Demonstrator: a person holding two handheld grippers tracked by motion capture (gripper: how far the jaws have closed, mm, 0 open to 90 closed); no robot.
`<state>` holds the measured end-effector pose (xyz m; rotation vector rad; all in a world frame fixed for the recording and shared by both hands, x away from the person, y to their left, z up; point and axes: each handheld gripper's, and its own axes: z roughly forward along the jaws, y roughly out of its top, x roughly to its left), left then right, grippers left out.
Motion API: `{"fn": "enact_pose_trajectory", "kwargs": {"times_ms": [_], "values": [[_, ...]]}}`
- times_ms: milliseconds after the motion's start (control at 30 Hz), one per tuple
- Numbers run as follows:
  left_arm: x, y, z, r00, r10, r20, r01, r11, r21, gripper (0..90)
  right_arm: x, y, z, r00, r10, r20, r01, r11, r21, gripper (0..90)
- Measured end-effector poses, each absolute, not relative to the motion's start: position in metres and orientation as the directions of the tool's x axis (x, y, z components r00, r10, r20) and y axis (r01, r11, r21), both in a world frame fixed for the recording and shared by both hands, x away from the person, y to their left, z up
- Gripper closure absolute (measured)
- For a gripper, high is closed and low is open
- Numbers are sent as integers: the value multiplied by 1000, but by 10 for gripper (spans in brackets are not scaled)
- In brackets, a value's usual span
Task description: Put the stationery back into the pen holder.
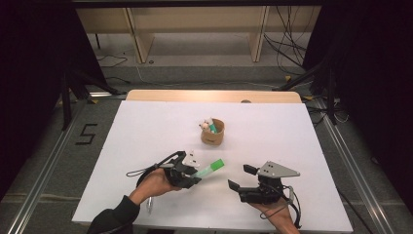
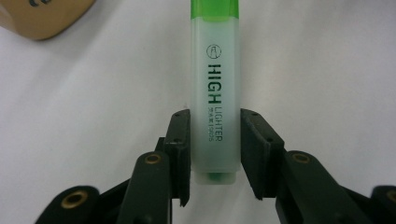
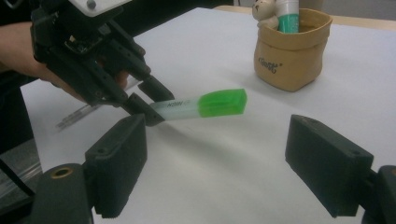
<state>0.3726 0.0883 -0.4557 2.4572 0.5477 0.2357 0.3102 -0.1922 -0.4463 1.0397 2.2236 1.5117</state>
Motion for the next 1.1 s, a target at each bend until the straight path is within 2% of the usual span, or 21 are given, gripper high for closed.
{"fn": "enact_pose_trajectory", "kwargs": {"times_ms": [267, 500, 700, 967, 1100], "values": [[363, 89, -459, 873, 483, 62, 324, -671, 667, 658, 313, -191, -450, -701, 675, 231, 444, 159, 882, 220], [356, 87, -460, 865, 495, 84, 306, -654, 692, 658, 314, -184, -453, -699, 676, 234, 451, 163, 877, 235], [348, 84, -458, 862, 499, 93, 292, -638, 713, 658, 317, -182, -454, -679, 687, 259, 459, 122, 880, 260], [339, 81, -458, 850, 514, 116, 268, -611, 745, 658, 324, -171, -456, -664, 682, 308, 489, 84, 868, 280], [336, 79, -458, 847, 516, 127, 257, -607, 752, 658, 331, -166, -459, -647, 669, 367, 529, 47, 848, 290]]}}
